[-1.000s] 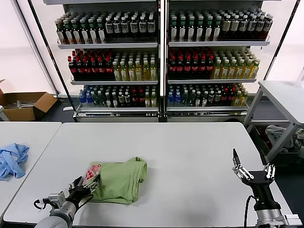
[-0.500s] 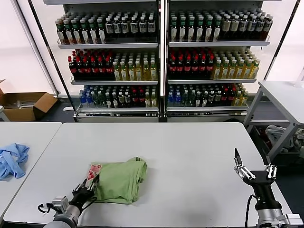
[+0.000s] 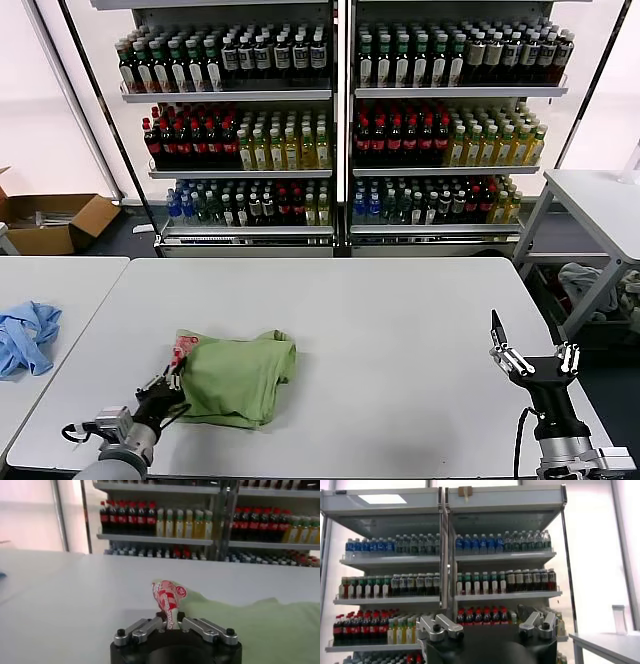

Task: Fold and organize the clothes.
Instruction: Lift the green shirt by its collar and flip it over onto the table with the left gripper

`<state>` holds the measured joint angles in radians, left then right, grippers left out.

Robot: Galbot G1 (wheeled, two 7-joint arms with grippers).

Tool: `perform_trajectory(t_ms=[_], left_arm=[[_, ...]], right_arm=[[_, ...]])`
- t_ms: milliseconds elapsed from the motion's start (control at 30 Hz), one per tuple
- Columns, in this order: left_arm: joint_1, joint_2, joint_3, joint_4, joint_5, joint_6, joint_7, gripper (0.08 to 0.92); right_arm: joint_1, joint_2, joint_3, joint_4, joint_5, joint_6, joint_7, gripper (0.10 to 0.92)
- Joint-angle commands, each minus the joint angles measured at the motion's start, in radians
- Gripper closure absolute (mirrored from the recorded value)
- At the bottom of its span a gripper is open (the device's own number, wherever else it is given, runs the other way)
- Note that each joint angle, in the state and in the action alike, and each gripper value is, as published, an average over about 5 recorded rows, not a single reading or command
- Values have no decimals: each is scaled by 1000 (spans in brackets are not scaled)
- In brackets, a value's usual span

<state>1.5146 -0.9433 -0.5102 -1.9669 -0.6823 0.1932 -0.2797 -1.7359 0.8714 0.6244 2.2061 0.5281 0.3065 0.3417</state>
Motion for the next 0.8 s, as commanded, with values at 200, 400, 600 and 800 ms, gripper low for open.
perform_trajectory(t_ms=[200, 400, 600, 800], left_arm=[[112, 237, -658, -122, -33, -13, 76, 864], [81, 221, -337, -69, 274, -103, 169, 864], [-40, 83, 186, 189, 600, -231, 213, 864], [-104, -1, 358, 178, 623, -236, 245, 864]], right_arm=[[54, -7, -43, -13, -2, -3, 0, 203], [50, -8, -35, -3, -2, -5, -1, 203], [22, -2, -14, 9, -4, 0, -4, 203], [19, 0, -10, 10, -6, -6, -9, 203]])
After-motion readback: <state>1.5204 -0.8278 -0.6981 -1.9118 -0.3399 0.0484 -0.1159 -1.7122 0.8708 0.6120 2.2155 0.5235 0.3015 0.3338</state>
